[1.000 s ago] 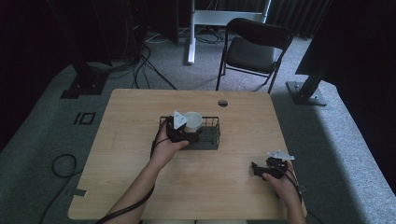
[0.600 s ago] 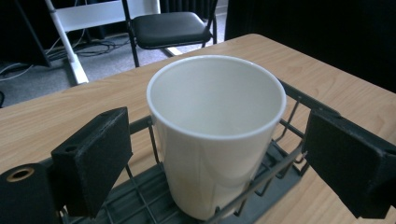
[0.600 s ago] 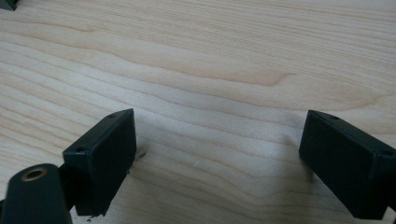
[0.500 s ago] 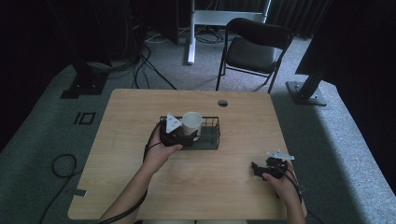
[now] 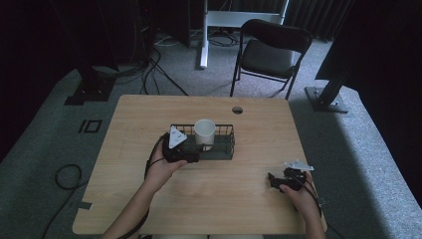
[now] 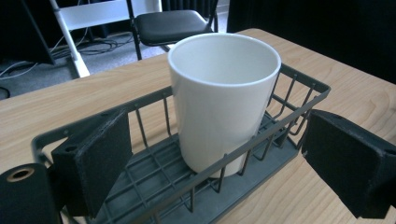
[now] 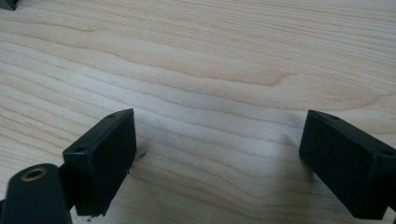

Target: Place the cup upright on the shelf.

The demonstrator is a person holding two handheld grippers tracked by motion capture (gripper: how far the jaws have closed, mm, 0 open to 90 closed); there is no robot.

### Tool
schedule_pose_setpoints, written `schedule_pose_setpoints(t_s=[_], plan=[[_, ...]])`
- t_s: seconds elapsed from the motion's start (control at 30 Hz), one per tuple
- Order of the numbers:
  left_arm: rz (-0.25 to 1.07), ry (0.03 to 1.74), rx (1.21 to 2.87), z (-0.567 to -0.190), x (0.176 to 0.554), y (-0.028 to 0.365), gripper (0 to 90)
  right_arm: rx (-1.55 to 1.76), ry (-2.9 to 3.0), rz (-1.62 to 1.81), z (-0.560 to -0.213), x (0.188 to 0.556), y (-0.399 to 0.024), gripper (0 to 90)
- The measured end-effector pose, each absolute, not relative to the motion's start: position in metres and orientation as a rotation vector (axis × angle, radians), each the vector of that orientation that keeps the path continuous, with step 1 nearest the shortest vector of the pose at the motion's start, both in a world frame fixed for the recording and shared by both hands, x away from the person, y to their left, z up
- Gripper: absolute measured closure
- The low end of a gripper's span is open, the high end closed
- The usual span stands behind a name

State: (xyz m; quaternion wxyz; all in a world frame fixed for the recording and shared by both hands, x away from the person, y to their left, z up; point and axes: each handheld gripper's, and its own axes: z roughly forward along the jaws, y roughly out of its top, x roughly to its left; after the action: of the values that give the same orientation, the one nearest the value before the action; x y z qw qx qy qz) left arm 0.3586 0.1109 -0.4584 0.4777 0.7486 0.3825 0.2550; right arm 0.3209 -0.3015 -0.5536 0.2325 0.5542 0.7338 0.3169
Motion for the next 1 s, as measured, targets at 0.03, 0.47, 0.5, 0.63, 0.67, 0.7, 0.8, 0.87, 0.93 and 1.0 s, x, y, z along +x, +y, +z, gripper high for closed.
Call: schedule_pose_setpoints(t_s=[0.03, 0.47, 0.5, 0.63, 0.67, 0.7, 0.8, 0.87, 0.93, 1.0], plan=[[0.624, 0.933, 1.832, -0.459, 0.357, 0.112, 8.9, 1.522, 2.016, 0.871, -0.554, 0.321, -0.302, 10.7], [0.618, 0.961, 1.832, -0.469, 0.338, 0.133, 8.9, 1.523, 2.016, 0.871, -0.554, 0.321, -0.301, 10.7], [0.617, 0.965, 1.832, -0.471, 0.336, 0.135, 8.9, 1.523, 2.017, 0.870, -0.554, 0.321, -0.301, 10.7], [0.608, 0.980, 1.823, -0.476, 0.330, 0.143, 8.9, 1.523, 2.016, 0.871, -0.554, 0.321, -0.301, 10.7], [0.609, 0.986, 1.826, -0.477, 0.328, 0.145, 8.9, 1.523, 2.016, 0.871, -0.554, 0.321, -0.302, 10.7], [0.613, 0.991, 1.823, -0.478, 0.327, 0.147, 8.9, 1.523, 2.017, 0.870, -0.554, 0.321, -0.302, 10.7], [0.615, 1.008, 1.822, -0.482, 0.323, 0.155, 8.9, 1.524, 2.017, 0.870, -0.554, 0.321, -0.301, 10.7], [0.614, 1.021, 1.817, -0.484, 0.321, 0.160, 8.9, 1.523, 2.017, 0.870, -0.554, 0.321, -0.302, 10.7], [0.618, 1.035, 1.825, -0.488, 0.318, 0.165, 8.9, 1.523, 2.017, 0.870, -0.554, 0.321, -0.302, 10.7], [0.618, 1.039, 1.825, -0.489, 0.317, 0.166, 8.9, 1.522, 2.017, 0.870, -0.554, 0.321, -0.302, 10.7]])
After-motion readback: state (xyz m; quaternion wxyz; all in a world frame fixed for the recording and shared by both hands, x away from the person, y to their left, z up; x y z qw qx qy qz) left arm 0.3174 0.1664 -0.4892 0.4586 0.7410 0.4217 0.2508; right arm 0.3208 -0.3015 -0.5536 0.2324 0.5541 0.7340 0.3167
